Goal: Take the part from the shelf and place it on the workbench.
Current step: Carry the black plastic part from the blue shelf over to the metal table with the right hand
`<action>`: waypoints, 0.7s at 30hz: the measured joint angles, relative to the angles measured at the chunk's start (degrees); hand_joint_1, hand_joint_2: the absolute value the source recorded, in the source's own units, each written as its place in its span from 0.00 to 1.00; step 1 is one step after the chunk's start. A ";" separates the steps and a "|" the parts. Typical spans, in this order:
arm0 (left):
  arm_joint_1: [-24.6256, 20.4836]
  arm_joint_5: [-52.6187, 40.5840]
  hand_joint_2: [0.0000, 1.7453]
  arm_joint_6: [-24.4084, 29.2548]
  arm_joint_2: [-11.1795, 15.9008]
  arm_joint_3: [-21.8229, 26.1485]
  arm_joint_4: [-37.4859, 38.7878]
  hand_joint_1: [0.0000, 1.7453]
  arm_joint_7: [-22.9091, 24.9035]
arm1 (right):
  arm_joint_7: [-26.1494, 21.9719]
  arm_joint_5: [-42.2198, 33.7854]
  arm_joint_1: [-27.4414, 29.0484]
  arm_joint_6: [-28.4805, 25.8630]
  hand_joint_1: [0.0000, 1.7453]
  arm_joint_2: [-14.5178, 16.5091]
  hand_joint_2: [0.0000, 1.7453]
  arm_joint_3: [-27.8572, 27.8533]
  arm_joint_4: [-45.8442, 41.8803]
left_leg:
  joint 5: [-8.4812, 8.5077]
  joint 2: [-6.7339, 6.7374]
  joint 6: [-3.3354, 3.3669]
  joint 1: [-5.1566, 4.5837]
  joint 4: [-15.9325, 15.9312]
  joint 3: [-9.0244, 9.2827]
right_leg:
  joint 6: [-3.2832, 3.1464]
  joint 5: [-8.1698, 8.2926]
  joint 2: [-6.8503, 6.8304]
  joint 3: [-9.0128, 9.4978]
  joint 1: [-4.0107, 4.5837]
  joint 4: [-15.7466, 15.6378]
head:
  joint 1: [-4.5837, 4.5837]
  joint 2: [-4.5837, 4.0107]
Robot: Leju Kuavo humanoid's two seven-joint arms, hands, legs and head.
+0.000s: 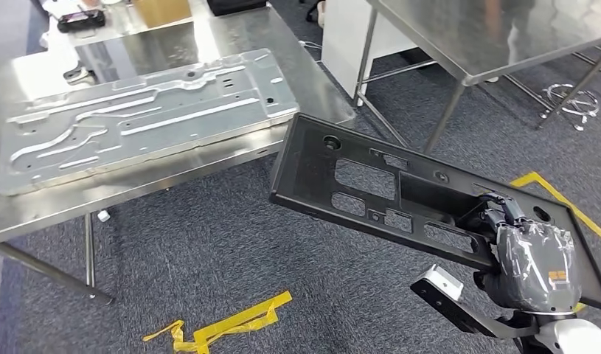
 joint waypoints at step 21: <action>0.20 4.11 1.00 -2.16 1.17 0.80 -0.51 0.00 1.94 | -2.25 -1.25 -3.68 0.69 1.00 0.62 1.00 -1.15 -2.88 | -2.11 -7.60 -0.89 0.38 6.49 -5.08 | -1.07 0.29 6.93 0.91 -0.86 -1.59 | -0.10 0.00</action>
